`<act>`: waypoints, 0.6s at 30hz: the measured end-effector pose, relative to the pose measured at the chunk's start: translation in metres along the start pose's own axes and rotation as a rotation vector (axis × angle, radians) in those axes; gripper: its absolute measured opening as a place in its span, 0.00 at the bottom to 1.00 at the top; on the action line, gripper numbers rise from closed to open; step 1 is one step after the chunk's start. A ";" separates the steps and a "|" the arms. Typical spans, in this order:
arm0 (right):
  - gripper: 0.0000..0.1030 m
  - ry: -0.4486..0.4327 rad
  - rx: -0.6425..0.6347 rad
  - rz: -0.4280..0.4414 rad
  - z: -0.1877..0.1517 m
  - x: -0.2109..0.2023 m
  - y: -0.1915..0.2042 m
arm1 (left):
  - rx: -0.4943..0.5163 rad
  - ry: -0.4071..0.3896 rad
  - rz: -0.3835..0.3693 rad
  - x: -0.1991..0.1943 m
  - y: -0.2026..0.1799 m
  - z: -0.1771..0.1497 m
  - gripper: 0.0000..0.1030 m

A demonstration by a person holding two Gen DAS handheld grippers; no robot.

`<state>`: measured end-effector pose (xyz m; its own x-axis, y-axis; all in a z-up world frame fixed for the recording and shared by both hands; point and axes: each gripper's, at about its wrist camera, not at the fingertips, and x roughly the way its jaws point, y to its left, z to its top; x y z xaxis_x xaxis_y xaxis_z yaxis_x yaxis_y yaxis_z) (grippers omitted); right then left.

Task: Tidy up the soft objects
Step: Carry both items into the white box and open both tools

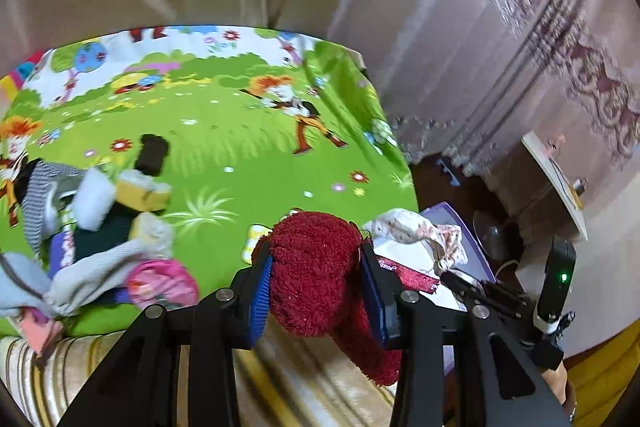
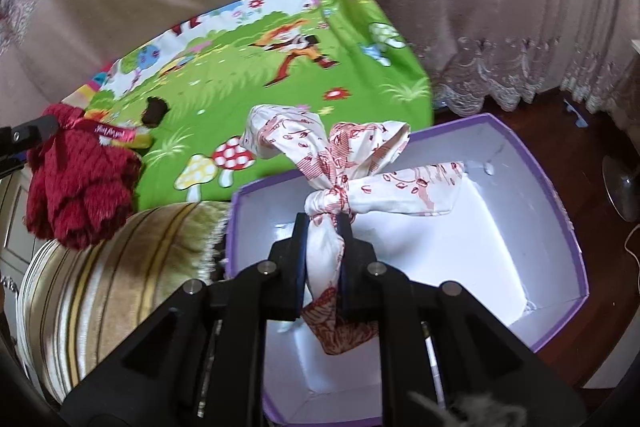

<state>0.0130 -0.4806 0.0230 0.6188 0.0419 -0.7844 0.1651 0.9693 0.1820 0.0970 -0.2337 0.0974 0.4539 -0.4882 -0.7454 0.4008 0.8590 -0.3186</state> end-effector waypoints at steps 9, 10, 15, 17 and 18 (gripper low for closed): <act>0.56 -0.015 0.092 -0.055 -0.002 -0.004 -0.041 | 0.112 0.050 -0.020 0.041 -0.050 0.001 0.40; 0.56 -0.016 0.097 -0.057 -0.003 -0.005 -0.043 | 0.124 0.056 -0.021 0.045 -0.054 0.000 0.40; 0.57 -0.019 0.126 -0.058 -0.004 -0.008 -0.056 | 0.201 0.084 -0.022 0.074 -0.079 -0.006 0.40; 0.57 -0.018 0.130 -0.056 -0.005 -0.008 -0.058 | 0.251 0.083 -0.002 0.083 -0.089 -0.008 0.40; 0.57 -0.016 0.130 -0.054 -0.006 -0.008 -0.059 | 0.280 0.082 0.008 0.089 -0.094 -0.010 0.40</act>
<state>-0.0064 -0.5367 0.0149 0.6181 -0.0146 -0.7859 0.2960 0.9306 0.2155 0.0916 -0.3564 0.0556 0.3968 -0.4578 -0.7956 0.6066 0.7813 -0.1470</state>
